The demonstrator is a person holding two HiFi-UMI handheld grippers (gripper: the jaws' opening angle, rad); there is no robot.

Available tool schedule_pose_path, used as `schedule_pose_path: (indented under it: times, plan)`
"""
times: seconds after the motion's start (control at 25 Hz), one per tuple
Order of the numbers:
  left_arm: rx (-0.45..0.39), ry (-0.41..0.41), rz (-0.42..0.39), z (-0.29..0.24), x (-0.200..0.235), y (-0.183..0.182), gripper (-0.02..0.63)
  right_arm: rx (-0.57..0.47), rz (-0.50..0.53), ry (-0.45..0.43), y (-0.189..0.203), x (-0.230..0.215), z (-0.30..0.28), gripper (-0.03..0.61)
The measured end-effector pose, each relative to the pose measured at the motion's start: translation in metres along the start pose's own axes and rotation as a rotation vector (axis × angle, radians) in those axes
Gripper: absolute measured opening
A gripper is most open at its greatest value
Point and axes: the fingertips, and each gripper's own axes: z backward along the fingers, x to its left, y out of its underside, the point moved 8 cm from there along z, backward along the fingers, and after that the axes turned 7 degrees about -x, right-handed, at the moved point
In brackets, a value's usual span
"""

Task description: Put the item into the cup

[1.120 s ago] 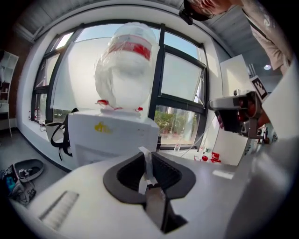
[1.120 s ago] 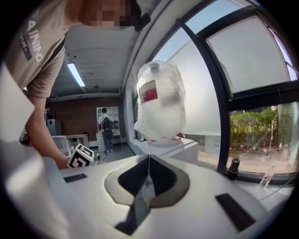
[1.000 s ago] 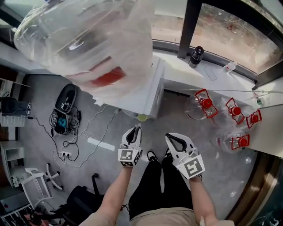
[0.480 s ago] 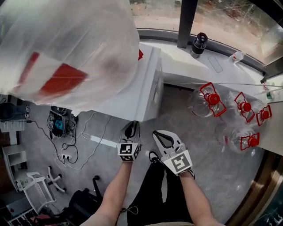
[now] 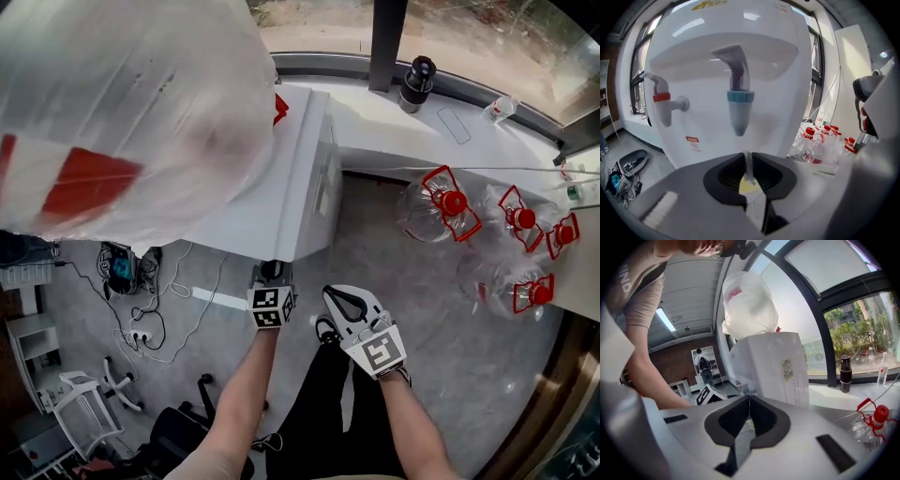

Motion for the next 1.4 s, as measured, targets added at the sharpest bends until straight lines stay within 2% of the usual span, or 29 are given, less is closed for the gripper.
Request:
schedule_pose_path:
  times: [0.4, 0.68, 1.04, 1.12, 1.24, 1.4]
  plan:
    - [0.044, 0.021, -0.054, -0.015, -0.003, 0.001, 0.058, 0.031, -0.022, -0.001, 0.013, -0.006, 0.01, 0.012]
    - [0.023, 0.012, -0.075, -0.012, -0.005, -0.002, 0.089, 0.046, -0.028, -0.017, 0.02, -0.003, 0.014, 0.012]
    - [-0.035, -0.035, -0.042, 0.007, -0.004, -0.008, 0.089, 0.044, -0.024, -0.046, 0.017, 0.005, 0.015, 0.012]
    - [-0.033, -0.04, -0.045, 0.013, -0.007, -0.008, 0.078, 0.038, -0.016, -0.047, 0.013, 0.007, 0.013, 0.012]
    - [-0.028, -0.024, -0.06, 0.026, -0.015, -0.011, 0.008, 0.03, -0.004, -0.04, 0.003, 0.011, 0.012, 0.012]
    - [-0.033, 0.007, -0.057, 0.053, -0.033, -0.024, 0.008, 0.037, 0.021, -0.036, -0.021, 0.015, 0.019, 0.012]
